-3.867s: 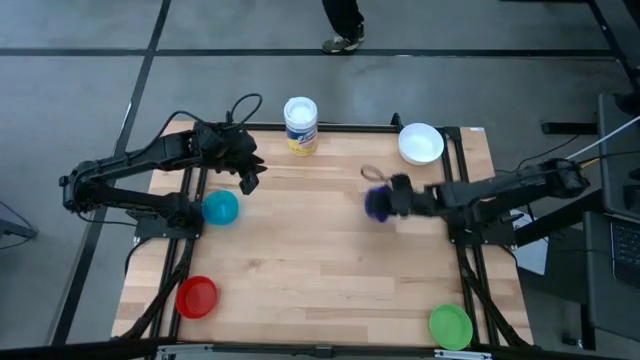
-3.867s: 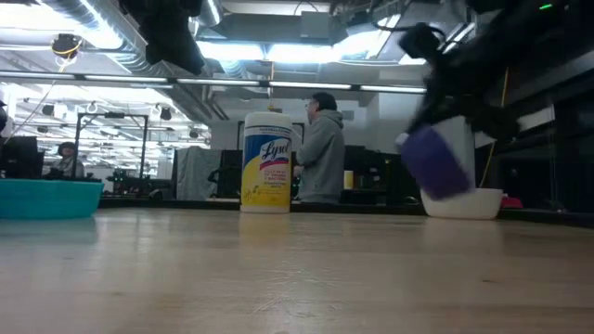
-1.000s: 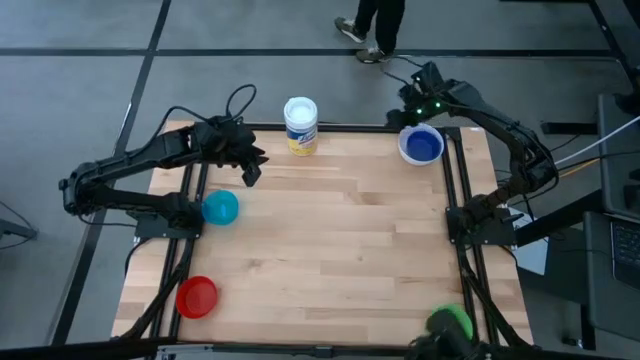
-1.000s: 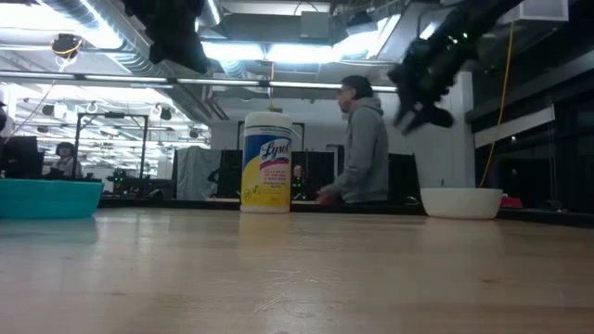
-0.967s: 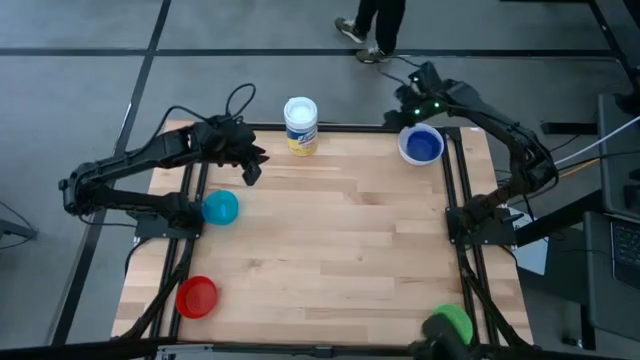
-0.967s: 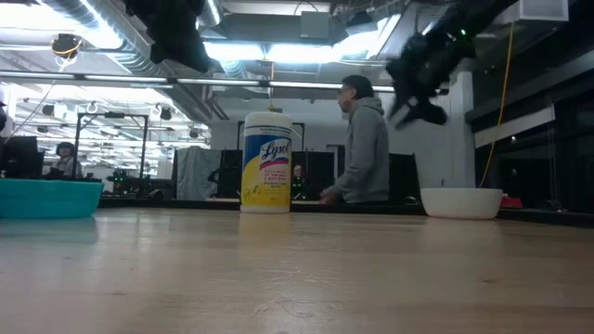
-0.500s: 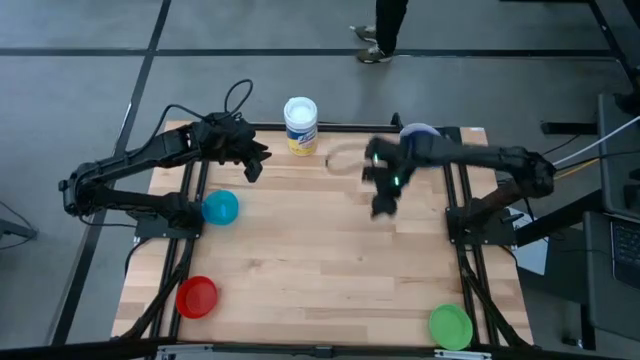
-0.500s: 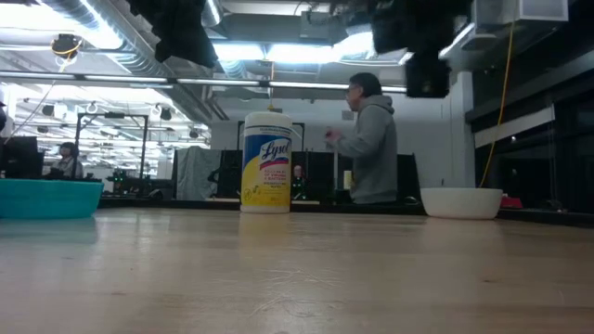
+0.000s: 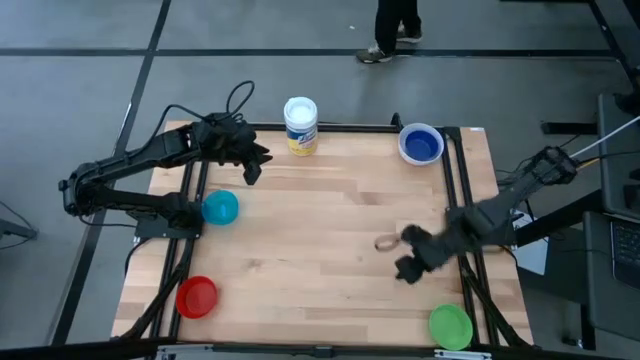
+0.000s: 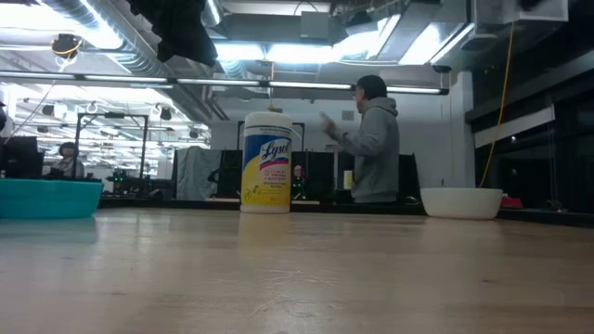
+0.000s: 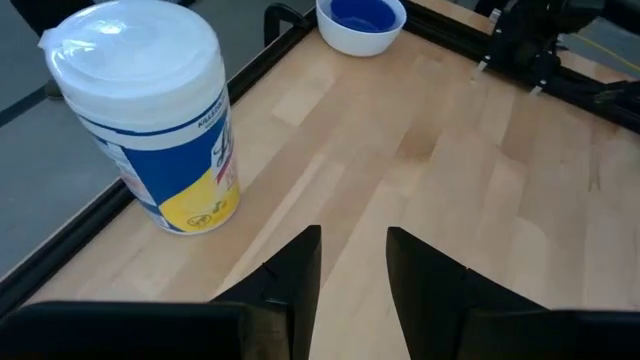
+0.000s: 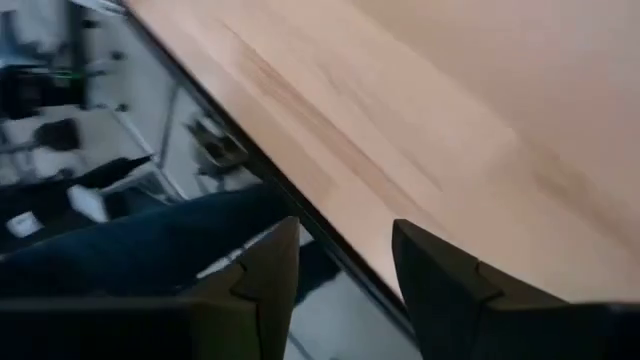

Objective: Nest bowls inside each other
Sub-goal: Stack the green bowl on top of the blue bowl

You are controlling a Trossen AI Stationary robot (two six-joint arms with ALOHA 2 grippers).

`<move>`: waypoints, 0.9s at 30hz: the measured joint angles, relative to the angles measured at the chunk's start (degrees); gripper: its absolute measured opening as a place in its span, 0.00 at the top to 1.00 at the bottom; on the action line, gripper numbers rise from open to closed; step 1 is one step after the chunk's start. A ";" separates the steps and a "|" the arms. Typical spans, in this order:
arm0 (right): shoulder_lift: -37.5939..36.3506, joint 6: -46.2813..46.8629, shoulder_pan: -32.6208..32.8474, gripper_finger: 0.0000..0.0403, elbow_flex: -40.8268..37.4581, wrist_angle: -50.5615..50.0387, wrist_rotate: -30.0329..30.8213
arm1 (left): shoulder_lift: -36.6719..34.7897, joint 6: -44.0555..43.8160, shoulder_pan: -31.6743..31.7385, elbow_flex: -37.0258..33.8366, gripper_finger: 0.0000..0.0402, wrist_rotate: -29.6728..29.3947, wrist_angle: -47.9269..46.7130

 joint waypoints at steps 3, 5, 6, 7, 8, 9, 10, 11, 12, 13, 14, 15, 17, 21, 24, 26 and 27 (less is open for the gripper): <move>2.45 7.45 7.76 0.61 -0.29 -1.46 0.63 | 0.00 0.68 0.00 0.00 0.72 0.17 -0.01; 4.42 10.31 11.55 0.61 -0.29 -1.98 -1.55 | 0.00 0.76 -0.01 0.00 0.72 0.38 -0.02; 5.36 11.15 13.12 0.61 -0.29 -2.52 -3.06 | 0.00 0.79 -0.02 0.00 0.72 0.43 -0.03; 6.18 11.64 14.39 0.61 -0.29 -3.02 -4.49 | 0.00 0.80 -0.02 0.00 0.72 0.48 -0.01; 6.97 12.11 15.64 0.60 -0.29 -3.35 -5.81 | 0.00 0.79 -0.11 0.00 0.72 0.49 -0.01; 7.70 12.70 16.74 0.60 -0.30 -3.70 -7.09 | 0.00 0.81 -0.20 0.00 0.72 0.49 -0.03; 8.31 13.18 17.90 0.59 -0.32 -4.18 -8.07 | 0.00 0.81 -0.32 0.00 0.72 0.49 -0.01; 8.67 14.28 19.10 0.59 -0.36 -4.23 -8.66 | 0.00 0.81 -0.43 0.00 0.72 0.49 -0.03; 8.88 15.91 20.28 0.58 -0.36 -3.90 -8.86 | 0.00 0.81 -0.46 0.00 0.72 0.49 -0.02; 8.93 17.87 21.25 0.57 -0.36 -3.21 -8.73 | 0.02 0.81 -0.48 0.00 0.72 0.51 -0.04; 8.93 20.13 22.10 0.57 -0.36 -2.34 -7.94 | 0.02 0.81 -0.48 0.00 0.72 0.51 -0.03; 8.93 22.68 22.83 0.56 -0.36 -1.42 -6.48 | 0.02 0.81 -0.48 0.00 0.72 0.49 -0.03; 9.03 27.57 24.18 0.56 -0.36 0.57 -2.34 | 0.02 0.81 -0.46 0.00 0.72 0.49 -0.05; 11.16 28.84 23.96 0.59 -0.34 5.43 -0.50 | 0.11 0.81 -0.46 0.00 0.72 0.49 -0.14; 13.56 28.46 22.44 0.60 -0.34 9.60 0.86 | 0.28 0.77 -0.46 0.00 0.72 0.47 -0.26; 15.39 28.41 21.67 0.61 -0.34 12.16 0.98 | 0.28 0.78 -0.46 0.00 0.72 0.47 -0.38; 16.25 28.41 21.46 0.61 -0.34 13.15 1.00 | 0.28 0.79 -0.46 0.00 0.72 0.47 -0.42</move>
